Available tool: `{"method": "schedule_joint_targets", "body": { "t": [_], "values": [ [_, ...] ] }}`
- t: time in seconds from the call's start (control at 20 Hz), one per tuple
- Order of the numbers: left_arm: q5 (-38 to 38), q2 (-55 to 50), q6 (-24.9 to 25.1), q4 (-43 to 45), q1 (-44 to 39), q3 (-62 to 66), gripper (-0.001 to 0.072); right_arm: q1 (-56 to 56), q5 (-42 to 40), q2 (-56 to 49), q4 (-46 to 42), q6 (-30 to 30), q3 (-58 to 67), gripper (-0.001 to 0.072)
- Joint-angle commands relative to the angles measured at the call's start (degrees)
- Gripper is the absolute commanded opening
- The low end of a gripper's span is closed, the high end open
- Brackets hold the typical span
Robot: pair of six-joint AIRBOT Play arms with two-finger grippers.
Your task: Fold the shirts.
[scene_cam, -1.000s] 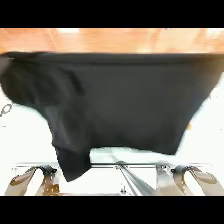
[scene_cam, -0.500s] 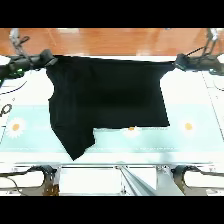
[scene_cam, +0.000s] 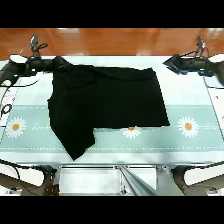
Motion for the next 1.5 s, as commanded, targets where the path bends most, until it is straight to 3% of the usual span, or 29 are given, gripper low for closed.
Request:
{"method": "schedule_joint_targets", "body": {
  "t": [0.0,0.15,0.35,0.5,0.6,0.75,1.4,1.45],
  "values": [
    [-19.54,2.40,-4.81,5.18,8.79,0.15,0.0504,-9.38,18.80,4.76,-6.10,4.28,1.70,0.0410],
    [-26.21,10.05,-8.98,5.20,17.42,-7.21,0.0504,-17.53,20.22,13.94,-10.71,5.57,-7.41,0.0410],
    [-25.70,21.90,-6.93,5.49,25.03,-29.20,0.0503,-24.04,13.27,27.54,-10.25,3.19,-32.24,0.0410],
    [-26.05,23.21,-6.88,5.86,29.40,-39.98,0.0503,-26.16,12.85,33.18,-7.58,-0.96,-43.52,0.0410],
    [-24.09,23.37,-5.73,11.08,31.32,-43.04,0.0502,-26.12,13.81,34.03,-7.56,-0.85,-45.94,0.0410],
    [-22.56,23.34,-8.94,18.03,32.02,-44.46,0.0503,-26.12,14.03,34.01,-6.21,-0.74,-46.42,0.0410],
    [-19.12,18.32,-7.02,13.64,20.20,-45.33,0.0496,-26.08,11.37,34.01,-6.10,-0.74,-46.42,0.0409],
    [-19.08,18.36,-6.95,13.75,18.97,-45.18,0.0349,-26.10,11.02,34.01,-6.32,-0.76,-46.42,0.0409]
  ]
}}
